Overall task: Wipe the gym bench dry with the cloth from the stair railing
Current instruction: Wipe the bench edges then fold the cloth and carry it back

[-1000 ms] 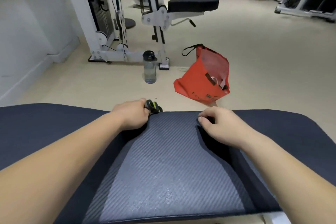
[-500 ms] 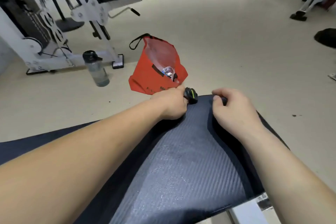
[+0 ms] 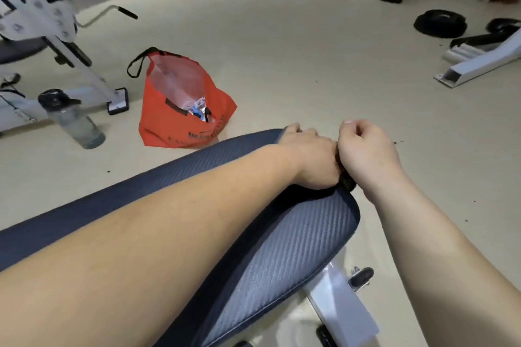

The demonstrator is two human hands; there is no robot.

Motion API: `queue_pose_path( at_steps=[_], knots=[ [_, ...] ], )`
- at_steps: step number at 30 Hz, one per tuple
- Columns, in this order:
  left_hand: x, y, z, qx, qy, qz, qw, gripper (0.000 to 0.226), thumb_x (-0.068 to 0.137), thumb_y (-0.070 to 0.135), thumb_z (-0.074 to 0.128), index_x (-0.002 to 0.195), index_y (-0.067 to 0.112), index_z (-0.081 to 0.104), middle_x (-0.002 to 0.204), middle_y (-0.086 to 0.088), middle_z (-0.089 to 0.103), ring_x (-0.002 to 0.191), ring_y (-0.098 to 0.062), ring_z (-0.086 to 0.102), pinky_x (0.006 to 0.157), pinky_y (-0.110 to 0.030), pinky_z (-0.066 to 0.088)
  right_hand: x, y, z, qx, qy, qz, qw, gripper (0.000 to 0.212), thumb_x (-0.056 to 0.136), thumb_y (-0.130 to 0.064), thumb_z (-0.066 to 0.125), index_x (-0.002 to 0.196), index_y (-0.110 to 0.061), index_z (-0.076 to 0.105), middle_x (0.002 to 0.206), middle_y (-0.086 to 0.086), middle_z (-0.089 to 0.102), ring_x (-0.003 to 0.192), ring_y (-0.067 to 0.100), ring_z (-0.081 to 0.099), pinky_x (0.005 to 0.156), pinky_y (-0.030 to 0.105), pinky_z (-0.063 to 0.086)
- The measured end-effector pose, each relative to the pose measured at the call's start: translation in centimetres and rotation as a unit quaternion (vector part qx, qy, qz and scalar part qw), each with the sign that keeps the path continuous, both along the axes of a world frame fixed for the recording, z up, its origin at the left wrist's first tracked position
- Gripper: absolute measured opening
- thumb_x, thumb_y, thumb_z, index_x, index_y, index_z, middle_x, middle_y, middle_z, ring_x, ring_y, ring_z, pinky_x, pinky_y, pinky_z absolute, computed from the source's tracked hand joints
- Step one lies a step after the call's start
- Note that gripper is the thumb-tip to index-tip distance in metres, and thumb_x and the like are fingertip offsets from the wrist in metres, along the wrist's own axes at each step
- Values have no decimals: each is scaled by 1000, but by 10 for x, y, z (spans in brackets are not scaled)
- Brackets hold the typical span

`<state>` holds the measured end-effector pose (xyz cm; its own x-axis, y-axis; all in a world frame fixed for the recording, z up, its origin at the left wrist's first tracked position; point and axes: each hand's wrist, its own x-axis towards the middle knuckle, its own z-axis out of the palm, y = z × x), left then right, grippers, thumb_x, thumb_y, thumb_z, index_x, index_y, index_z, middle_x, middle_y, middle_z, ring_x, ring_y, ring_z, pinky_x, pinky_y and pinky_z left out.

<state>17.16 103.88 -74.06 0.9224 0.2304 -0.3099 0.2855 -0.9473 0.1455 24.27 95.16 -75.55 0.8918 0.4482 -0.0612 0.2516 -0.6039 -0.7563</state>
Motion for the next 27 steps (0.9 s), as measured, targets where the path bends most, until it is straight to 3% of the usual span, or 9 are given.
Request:
queue_pose_path(
  at_steps=[2, 6, 11, 15, 16, 19, 21, 24, 27],
  knots=[
    [-7, -29, 0, -9, 1, -43, 999, 39, 98, 32, 39, 130, 25, 61, 130, -3, 66, 133, -28, 46, 123, -55, 13, 3, -15, 9, -22, 32, 15, 999, 51, 105, -42, 32, 78, -9, 60, 83, 8, 64, 89, 33, 57, 77, 40, 45],
    [-29, -68, -1, 3, -39, -103, 994, 38, 97, 31, 43, 131, 30, 59, 139, 0, 60, 137, -27, 40, 122, -55, 13, -4, -35, 23, -63, 143, 75, 985, 63, 105, -51, 29, 102, -5, 72, 102, 13, 72, 102, 34, 65, 100, 45, 51],
    [-82, -90, -23, 104, -126, -180, 970, 34, 91, 24, 58, 125, 26, 62, 138, 7, 58, 141, -21, 39, 116, -62, 24, -19, -59, 31, -61, 207, 74, 974, 42, 102, -36, 39, 93, -6, 67, 85, 14, 64, 71, 31, 62, 66, 38, 55],
    [-132, -94, -28, 132, -187, -195, 954, 33, 89, 18, 58, 120, 24, 67, 138, 5, 60, 142, -23, 44, 116, -57, 33, -48, -76, 24, -71, 223, 23, 972, 11, 93, -19, 52, 95, -9, 58, 84, 17, 61, 62, 29, 59, 54, 38, 57],
    [-144, -95, -25, 136, -197, -194, 951, 34, 89, 18, 58, 120, 25, 67, 142, 4, 59, 143, -24, 43, 117, -55, 33, -59, -78, 22, -66, 241, 8, 968, 15, 90, -21, 57, 100, -10, 55, 87, 16, 63, 64, 29, 62, 55, 39, 58],
    [-185, -96, -14, 118, -226, -170, 952, 50, 87, 10, 53, 134, 26, 62, 158, -2, 46, 147, -28, 38, 121, -51, 32, -90, -81, 15, -22, 312, -73, 947, 54, 81, -30, 75, 117, -13, 39, 99, 11, 66, 79, 29, 71, 64, 44, 65],
    [-218, -90, -5, 102, -242, -123, 957, 55, 86, 6, 51, 139, 22, 57, 163, -5, 39, 148, -30, 39, 120, -51, 34, -95, -76, 0, 45, 356, -122, 925, 70, 71, -29, 83, 125, -12, 42, 102, 12, 71, 82, 29, 74, 74, 53, 64],
    [-275, -78, 5, 80, -249, -34, 965, 57, 78, 3, 56, 133, 17, 60, 163, -13, 37, 143, -36, 43, 117, -48, 38, -85, -52, -46, 62, 335, -198, 919, 110, 46, -43, 78, 141, -11, 34, 130, 14, 64, 107, 33, 69, 91, 53, 59],
    [-330, -72, 3, 48, -246, 38, 967, 50, 76, 2, 59, 124, 15, 65, 157, -17, 44, 134, -38, 51, 108, -47, 47, -154, -54, 1, 43, 298, -281, 911, 103, 79, -52, 69, 152, -1, 18, 155, 18, 37, 136, 39, 45, 113, 48, 39]
  ],
)
